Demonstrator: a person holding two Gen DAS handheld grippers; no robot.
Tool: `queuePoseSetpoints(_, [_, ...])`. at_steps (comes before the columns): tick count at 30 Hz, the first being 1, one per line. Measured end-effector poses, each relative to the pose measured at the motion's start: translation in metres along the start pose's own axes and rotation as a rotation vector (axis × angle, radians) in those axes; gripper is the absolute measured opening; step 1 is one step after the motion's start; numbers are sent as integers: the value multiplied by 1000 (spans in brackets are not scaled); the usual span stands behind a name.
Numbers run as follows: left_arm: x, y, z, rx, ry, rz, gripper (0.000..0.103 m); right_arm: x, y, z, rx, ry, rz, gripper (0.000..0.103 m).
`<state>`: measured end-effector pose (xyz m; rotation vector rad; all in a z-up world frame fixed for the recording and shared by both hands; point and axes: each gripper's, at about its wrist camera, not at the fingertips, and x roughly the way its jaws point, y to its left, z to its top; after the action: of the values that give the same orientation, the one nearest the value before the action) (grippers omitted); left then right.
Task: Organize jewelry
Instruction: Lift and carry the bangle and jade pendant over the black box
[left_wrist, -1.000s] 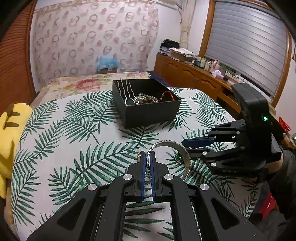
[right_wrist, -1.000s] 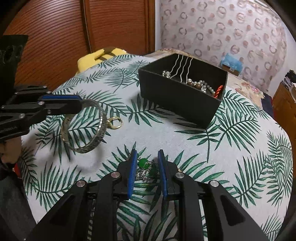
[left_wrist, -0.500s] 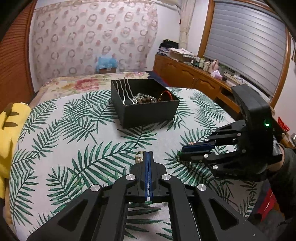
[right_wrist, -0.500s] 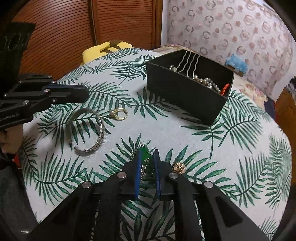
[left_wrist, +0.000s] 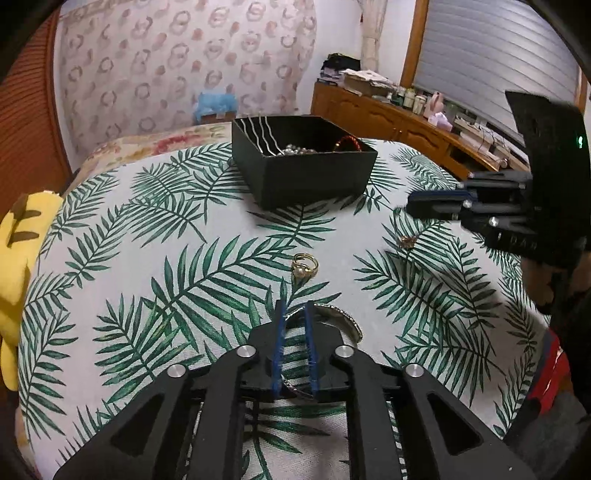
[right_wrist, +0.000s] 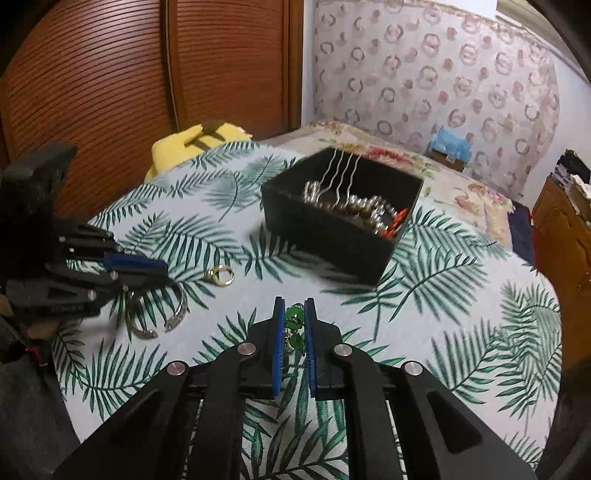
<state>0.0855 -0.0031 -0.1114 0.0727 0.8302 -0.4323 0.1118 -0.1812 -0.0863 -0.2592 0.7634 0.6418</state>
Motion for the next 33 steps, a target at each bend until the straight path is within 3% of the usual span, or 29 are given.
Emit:
queuePoseSetpoints(3, [4,-2,1,13,21,26,27,-5,1,6,-6,-15,-5,11])
queuePoseSetpoints(8, [8,-5,-6,44,42,50,27,-11,4,10,-19,-31,-7,11])
queuePoseSetpoints(11, [8,-4,-6,51,47,59,6,-15,4,14,-25,-43,-10,11])
queuePoseSetpoints(12, [7,-4,-5,49,44,48,5,-16,4,16,-24,-49,-10,12])
queuePoseSetpoints(20, [-10,-3,11,15,-48,33,4,-24,-9,39,-11,-103,-34,10])
queuePoseSetpoints(33, [-17,-1,84,31,-165,61,4,-2,-40,88,28,-146,-67,10])
